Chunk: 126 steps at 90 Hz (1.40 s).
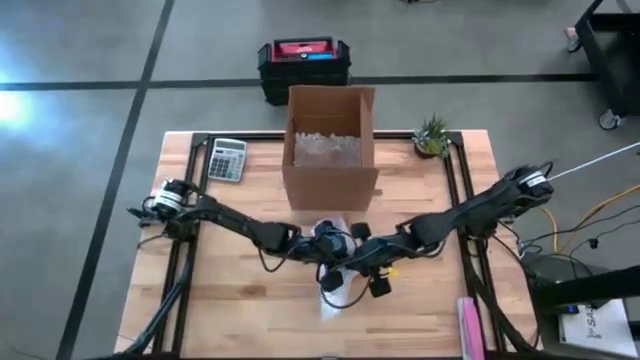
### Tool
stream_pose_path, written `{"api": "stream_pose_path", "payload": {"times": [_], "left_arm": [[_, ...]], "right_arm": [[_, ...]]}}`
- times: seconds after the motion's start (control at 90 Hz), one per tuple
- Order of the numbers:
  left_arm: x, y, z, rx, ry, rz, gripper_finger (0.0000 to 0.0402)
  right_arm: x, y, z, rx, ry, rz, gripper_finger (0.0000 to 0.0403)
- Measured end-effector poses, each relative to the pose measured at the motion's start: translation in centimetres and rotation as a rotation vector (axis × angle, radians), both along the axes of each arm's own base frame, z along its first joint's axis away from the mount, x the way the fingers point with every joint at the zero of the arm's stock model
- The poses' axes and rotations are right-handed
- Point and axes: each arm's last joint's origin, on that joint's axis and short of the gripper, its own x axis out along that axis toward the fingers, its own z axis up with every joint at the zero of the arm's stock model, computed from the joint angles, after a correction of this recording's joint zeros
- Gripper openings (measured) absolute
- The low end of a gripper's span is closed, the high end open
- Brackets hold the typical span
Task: Wrap mug
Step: Wrap the purple mug with bubble wrap
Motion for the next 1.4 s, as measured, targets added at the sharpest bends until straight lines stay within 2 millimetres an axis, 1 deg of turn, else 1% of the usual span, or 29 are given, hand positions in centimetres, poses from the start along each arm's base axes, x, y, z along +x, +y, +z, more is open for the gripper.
{"api": "stream_pose_path", "payload": {"times": [0.1,0.189,0.256,0.322,0.378,0.467,0.522,0.589,0.689,0.767,0.822,0.878,0.967,1.011,1.122,1.222,1.278,1.4], "left_arm": [[0.0,0.0,0.1,0.000,0.000,0.000,0.0000],[0.3,0.0,0.7,0.005,-0.018,-0.007,0.0006],[0.5,0.0,1.1,0.017,-0.018,-0.038,0.0018],[0.4,0.0,1.8,0.037,-0.002,-0.071,0.0039],[0.3,0.0,2.5,0.051,0.031,-0.086,0.0059],[-0.4,0.2,4.4,0.083,0.099,-0.099,0.0088],[-1.1,0.2,6.1,0.089,0.122,-0.094,0.0102],[-2.2,-0.2,8.2,0.103,0.106,-0.066,0.0114],[-3.4,-1.3,9.2,0.088,0.092,-0.089,0.0122],[-4.2,-2.5,9.0,0.061,0.108,-0.111,0.0121],[-4.3,-3.4,9.1,0.022,0.075,-0.134,0.0117],[-4.2,-4.0,8.7,-0.003,0.047,-0.150,0.0109],[-3.6,-4.7,6.6,-0.020,0.014,-0.173,0.0093],[-3.5,-4.7,5.5,-0.024,0.017,-0.181,0.0084],[-3.2,-4.1,4.4,-0.049,-0.029,-0.158,0.0063],[-3.1,-2.8,1.8,-0.036,0.023,-0.055,0.0043],[-3.2,-1.9,0.5,-0.049,0.054,-0.012,0.0033],[-3.3,-1.0,-0.4,-0.093,0.048,0.044,0.0013]], "right_arm": [[0.6,0.2,-1.9,-0.018,0.040,-0.010,0.0000],[1.1,0.4,-2.9,-0.021,0.058,-0.012,0.0000],[1.3,0.5,-3.7,-0.028,0.079,-0.010,0.0000],[1.3,0.6,-4.0,-0.033,0.090,-0.005,0.0000],[1.4,0.6,-4.0,-0.034,0.087,-0.004,0.0000],[1.5,0.5,-3.5,-0.029,0.060,-0.012,0.0000],[1.2,0.3,-3.3,-0.030,0.067,-0.014,0.0000],[1.0,0.0,-3.4,-0.035,0.082,-0.016,0.0000],[1.2,-0.5,-2.7,-0.024,0.055,-0.029,0.0000],[1.4,-0.8,-2.5,-0.022,0.043,-0.042,0.0000],[1.4,-0.9,-2.6,-0.024,0.047,-0.046,0.0000],[1.5,-1.0,-2.6,-0.020,0.042,-0.048,0.0000],[1.6,-1.1,-2.5,-0.018,0.039,-0.049,0.0000],[1.6,-1.1,-2.5,-0.019,0.038,-0.051,0.0000],[1.6,-1.1,-2.5,-0.017,0.034,-0.051,0.0000],[1.7,-1.0,-2.2,-0.018,0.039,-0.049,0.0000],[1.8,-1.0,-1.5,-0.022,0.047,-0.050,0.0000],[1.9,-1.0,1.1,-0.043,0.082,-0.043,0.0000]]}}
